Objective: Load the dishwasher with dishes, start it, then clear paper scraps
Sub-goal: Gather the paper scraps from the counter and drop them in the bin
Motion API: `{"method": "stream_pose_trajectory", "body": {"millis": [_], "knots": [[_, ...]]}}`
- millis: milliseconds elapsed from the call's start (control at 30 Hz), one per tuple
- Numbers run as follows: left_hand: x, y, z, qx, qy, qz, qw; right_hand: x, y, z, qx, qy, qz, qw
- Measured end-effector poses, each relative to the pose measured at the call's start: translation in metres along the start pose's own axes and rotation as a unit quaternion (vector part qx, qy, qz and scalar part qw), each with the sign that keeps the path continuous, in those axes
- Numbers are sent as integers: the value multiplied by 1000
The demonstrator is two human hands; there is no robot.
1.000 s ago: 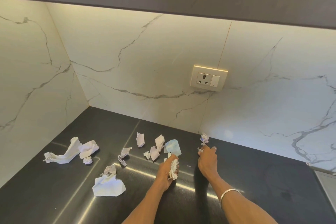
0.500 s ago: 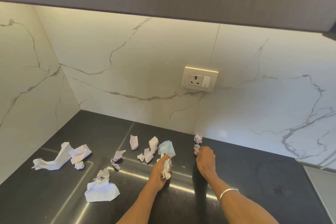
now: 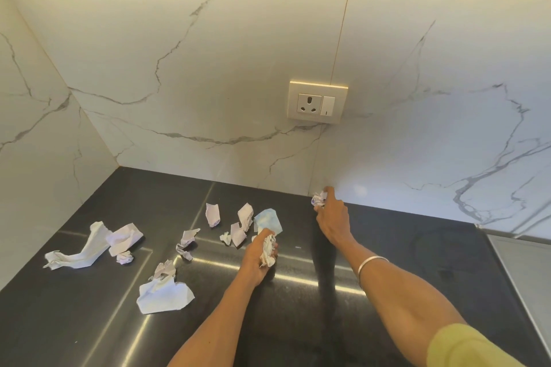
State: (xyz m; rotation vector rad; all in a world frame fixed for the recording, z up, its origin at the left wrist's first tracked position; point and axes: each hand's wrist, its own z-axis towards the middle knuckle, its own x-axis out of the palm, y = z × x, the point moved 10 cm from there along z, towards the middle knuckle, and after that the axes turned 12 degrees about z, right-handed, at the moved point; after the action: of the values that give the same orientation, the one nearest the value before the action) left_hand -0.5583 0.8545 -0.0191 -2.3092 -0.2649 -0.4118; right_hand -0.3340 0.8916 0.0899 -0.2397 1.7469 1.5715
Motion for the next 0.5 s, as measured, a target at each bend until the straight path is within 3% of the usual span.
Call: {"method": "stream_pose_trajectory", "body": {"millis": [233,500], "knots": [[1,0,1,2,4,11,1000,23,-7,12,6,93,-120,988],[2,-1,-1,8,1,12,1000,26,-5,13,22,102,-133,986]]}}
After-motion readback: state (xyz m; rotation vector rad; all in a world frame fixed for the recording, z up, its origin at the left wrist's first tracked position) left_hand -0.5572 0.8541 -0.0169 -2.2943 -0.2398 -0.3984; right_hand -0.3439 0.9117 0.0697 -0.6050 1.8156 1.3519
